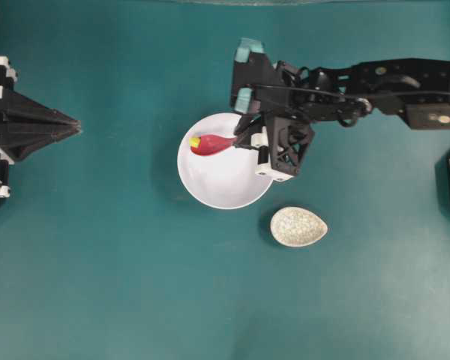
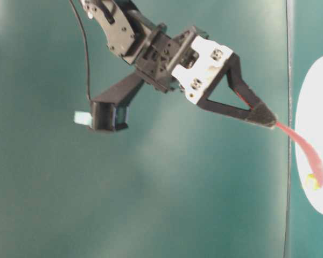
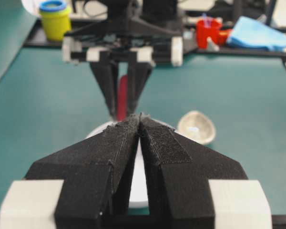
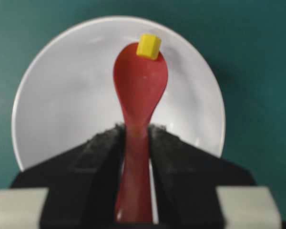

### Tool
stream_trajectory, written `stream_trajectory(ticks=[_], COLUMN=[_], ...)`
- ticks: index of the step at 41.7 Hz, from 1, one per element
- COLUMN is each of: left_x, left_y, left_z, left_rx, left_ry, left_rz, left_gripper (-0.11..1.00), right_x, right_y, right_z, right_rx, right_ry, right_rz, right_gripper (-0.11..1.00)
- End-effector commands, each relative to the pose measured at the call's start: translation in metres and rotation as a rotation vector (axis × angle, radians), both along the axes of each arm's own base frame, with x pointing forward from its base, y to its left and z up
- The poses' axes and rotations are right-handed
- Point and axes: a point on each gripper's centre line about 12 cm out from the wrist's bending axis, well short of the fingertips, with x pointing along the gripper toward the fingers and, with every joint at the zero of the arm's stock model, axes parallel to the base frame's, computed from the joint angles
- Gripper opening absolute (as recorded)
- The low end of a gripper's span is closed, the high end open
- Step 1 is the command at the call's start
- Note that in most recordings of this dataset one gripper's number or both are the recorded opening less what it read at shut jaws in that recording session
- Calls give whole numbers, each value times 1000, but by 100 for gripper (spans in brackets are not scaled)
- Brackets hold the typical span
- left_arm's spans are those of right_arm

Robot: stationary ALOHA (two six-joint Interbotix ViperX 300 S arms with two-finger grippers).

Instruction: Scoop the yellow hexagonal prism block from the bowl with a spoon using the right arm.

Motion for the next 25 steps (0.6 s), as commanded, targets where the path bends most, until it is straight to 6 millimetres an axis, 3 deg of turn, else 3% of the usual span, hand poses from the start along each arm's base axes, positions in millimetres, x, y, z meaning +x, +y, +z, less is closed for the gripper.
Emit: stream_trajectory(ticks=[1,12,25], left_x=[2,2,2], left_y=[0,0,1], left_z=[13,12,13], left_rx=[5,3,2], left_ry=[-37,-35,-38], left_rz=[1,1,3], left_gripper=[9,9,9], right_x=[-3,-16,-34], right_y=[5,15,19], right_z=[24,36,42], right_rx=[-26,-81,-97], right_ry=[-111,-287,-318], right_rz=[-5,-25,-19], right_gripper=[25,25,25])
